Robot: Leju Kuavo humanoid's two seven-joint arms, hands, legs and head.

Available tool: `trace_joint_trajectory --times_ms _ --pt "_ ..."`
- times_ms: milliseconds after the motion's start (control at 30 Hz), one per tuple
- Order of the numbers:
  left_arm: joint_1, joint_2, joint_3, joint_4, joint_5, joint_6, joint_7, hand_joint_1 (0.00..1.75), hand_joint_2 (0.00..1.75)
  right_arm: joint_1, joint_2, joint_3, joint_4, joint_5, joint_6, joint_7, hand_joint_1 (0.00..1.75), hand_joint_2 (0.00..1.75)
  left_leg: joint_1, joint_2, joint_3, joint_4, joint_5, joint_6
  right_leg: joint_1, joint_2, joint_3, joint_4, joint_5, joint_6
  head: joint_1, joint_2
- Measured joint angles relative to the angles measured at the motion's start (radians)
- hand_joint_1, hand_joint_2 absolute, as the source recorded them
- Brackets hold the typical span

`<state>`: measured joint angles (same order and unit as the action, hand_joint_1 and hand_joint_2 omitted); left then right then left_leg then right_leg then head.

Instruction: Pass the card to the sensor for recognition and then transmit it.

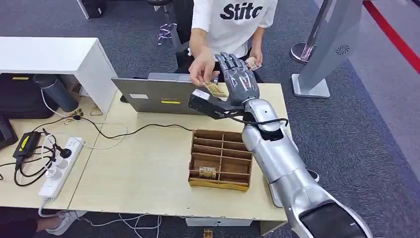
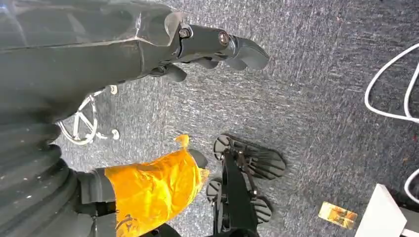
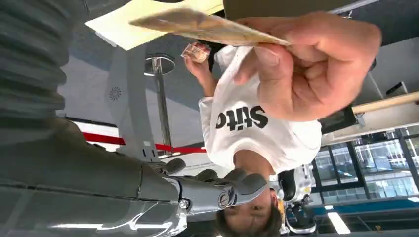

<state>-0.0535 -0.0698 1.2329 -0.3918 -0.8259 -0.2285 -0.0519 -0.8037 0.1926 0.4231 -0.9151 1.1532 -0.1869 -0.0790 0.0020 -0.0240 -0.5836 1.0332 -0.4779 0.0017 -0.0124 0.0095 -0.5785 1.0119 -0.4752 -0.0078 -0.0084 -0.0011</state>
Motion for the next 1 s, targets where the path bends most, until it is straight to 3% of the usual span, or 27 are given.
trace_joint_trajectory --times_ms 67,100,133,200,233,267,833,1000 --pt "0.0 0.0 0.0 0.001 -0.001 0.001 0.0 0.0 1.75 0.0 0.0 0.0 0.005 -0.001 0.0 0.0 0.0 1.75 0.0 0.0 0.0 0.0 0.0 0.0 0.0 0.0 0.0 0.0 0.0 0.0 0.0 0.0" --pt "0.0 0.001 0.0 0.002 -0.002 0.001 0.0 0.0 1.75 0.0 0.0 0.0 0.005 -0.003 0.002 0.0 0.37 1.75 0.0 0.0 0.0 0.0 0.0 0.0 0.0 0.0 0.0 0.0 0.0 0.0 0.0 0.0" --pt "0.0 0.001 0.0 0.002 -0.003 0.001 0.0 0.0 1.75 0.0 0.0 0.0 0.005 -0.004 0.003 0.0 1.31 1.75 0.0 0.0 0.0 0.0 0.0 0.0 0.0 0.0 0.0 0.0 0.0 0.0 0.0 0.0" --pt "0.0 0.002 0.0 0.002 -0.005 0.002 0.0 0.0 1.75 0.0 0.0 0.0 0.005 -0.009 0.005 0.0 1.5 1.75 0.0 0.0 0.0 0.0 0.0 0.0 0.0 0.0 0.0 0.0 0.0 0.0 0.0 0.0" --pt "0.0 0.003 0.0 0.002 -0.007 0.002 0.0 0.0 1.75 0.0 0.0 0.0 0.006 -0.01 0.006 0.0 1.48 1.75 0.0 0.0 0.0 0.0 0.0 0.0 0.0 0.0 0.0 0.0 0.0 0.0 0.0 0.0" --pt "0.0 0.003 0.0 0.002 -0.009 0.002 0.0 0.0 1.75 0.0 0.0 0.0 0.007 -0.012 0.006 0.0 1.69 1.75 0.0 0.0 0.0 0.0 0.0 0.0 0.0 0.0 0.0 0.0 0.0 0.0 0.0 0.0" --pt "0.0 0.008 0.0 0.006 -0.018 0.008 -0.001 0.0 1.75 -0.006 0.0 -0.002 0.042 -0.03 0.015 -0.026 1.75 1.75 0.0 0.0 0.0 0.0 0.0 0.0 0.0 0.0 -0.001 0.0 0.0 0.0 0.0 0.0" --pt "0.0 0.007 0.0 0.006 -0.011 0.009 -0.003 0.0 1.75 0.014 -0.001 -0.012 0.014 -0.065 -0.016 -0.061 1.75 1.75 0.0 0.0 0.0 0.0 0.0 0.0 0.0 0.0 -0.001 0.0 0.0 0.0 0.0 0.0"
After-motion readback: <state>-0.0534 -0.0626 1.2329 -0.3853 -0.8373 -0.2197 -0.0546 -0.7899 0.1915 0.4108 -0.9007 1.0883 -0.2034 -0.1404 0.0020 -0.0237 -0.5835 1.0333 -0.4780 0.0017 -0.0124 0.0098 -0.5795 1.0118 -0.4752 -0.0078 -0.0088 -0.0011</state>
